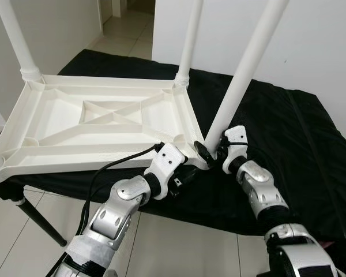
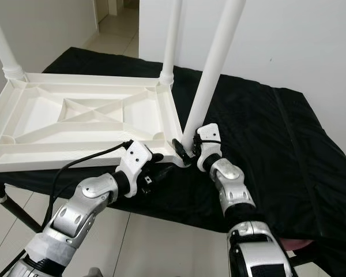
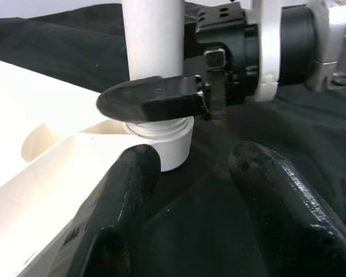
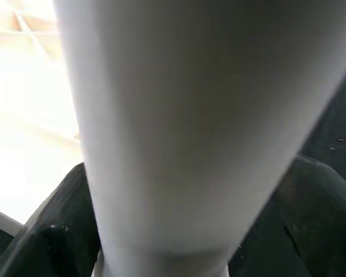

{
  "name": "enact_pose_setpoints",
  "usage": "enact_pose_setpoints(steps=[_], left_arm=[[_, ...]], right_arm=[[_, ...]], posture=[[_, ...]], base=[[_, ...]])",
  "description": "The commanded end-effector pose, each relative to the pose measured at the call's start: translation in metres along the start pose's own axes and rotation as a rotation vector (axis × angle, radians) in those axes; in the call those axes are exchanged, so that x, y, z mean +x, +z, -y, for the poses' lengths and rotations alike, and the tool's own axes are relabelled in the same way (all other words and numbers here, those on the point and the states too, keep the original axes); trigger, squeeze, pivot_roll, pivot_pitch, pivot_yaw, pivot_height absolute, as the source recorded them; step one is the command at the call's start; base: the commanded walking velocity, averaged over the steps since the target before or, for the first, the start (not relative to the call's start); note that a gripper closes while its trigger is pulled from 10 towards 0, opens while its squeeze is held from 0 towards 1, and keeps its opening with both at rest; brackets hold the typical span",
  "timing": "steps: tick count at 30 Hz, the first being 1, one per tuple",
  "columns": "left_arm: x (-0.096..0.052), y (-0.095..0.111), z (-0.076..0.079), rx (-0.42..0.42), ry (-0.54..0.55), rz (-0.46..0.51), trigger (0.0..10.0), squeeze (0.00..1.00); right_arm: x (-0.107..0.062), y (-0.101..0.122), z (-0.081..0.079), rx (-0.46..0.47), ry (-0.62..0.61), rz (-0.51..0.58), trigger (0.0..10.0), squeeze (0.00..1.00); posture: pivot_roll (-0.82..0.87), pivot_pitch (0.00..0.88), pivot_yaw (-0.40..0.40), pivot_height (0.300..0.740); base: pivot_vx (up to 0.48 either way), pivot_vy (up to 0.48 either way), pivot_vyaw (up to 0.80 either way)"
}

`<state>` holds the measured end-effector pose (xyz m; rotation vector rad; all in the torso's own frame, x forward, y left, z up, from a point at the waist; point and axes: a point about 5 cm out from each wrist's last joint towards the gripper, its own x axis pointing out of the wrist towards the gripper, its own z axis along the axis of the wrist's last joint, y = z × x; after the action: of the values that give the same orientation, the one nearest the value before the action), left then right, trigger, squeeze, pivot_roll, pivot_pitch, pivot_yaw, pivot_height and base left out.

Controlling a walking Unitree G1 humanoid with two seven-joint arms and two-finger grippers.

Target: Building children table

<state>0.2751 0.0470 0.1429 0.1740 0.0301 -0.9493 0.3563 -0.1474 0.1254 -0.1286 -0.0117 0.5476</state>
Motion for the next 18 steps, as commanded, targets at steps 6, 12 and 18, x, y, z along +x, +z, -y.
enact_pose_setpoints(steps=[6,12,18], left_arm=[[0.003,0.003,-0.001,0.019,-0.011,0.002,10.0,0.00],[0.002,0.003,-0.002,0.022,-0.008,0.002,10.0,0.00],[0.002,0.003,-0.002,0.023,-0.005,0.001,10.0,0.00]], right_arm=[[0.012,0.000,-0.009,-0.038,0.136,-0.052,10.0,0.00],[0.013,-0.005,-0.012,-0.041,0.187,-0.088,0.0,0.00],[0.010,-0.008,-0.010,-0.045,0.209,-0.097,0.0,0.00]], posture=[[-0.01,0.000,-0.060,0.740],[0.00,0.000,-0.065,0.740],[0.00,0.000,-0.064,0.740]], base=[[0.000,0.000,0.00],[0.000,0.000,0.00],[0.000,0.000,0.00]])
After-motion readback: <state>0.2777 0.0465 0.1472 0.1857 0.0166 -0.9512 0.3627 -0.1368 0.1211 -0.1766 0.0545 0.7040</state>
